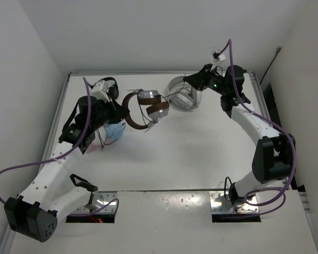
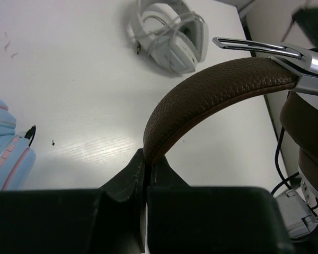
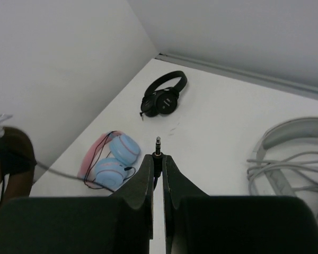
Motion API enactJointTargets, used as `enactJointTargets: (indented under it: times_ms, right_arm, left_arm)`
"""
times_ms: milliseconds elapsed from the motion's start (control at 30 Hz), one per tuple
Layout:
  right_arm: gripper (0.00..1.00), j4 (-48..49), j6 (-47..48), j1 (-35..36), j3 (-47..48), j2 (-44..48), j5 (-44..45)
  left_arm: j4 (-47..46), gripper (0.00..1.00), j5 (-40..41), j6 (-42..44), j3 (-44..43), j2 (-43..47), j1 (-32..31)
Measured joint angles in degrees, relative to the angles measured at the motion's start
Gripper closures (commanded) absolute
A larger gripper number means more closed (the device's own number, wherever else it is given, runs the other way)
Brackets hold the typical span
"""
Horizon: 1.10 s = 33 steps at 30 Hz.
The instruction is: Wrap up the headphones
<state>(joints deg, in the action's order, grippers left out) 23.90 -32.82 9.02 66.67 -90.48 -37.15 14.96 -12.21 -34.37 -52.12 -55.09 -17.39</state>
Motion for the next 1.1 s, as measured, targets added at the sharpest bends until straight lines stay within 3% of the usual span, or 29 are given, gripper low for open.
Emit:
enactJointTargets:
  times_ms: [267,533,800,1100]
  right_arm:
    - [1.0,1.5,-2.4,1.3,-8.9,8.5,-1.0]
    - [1.0,0.2,-0.5,6.8,-13.6,15.0,-3.4]
    - [1.0,-6.1,10.5,16.4,-13.7,20.1,-3.4]
    - [1.0,-11.8,17.9,20.0,-9.5,16.7,-2.1]
  left_arm:
    - [-0.1,1.0,2.9,-12.5,-3.9,-7.0,5.0]
    - [-0.2,1.0,8.3,-17.2,-7.8,-12.2,5.5]
    - [0.9,1.0,16.5,-11.2,-12.9,-16.4,2.5]
    - [1.8,1.0,22.6,-2.7,-12.9,-17.7,-3.9]
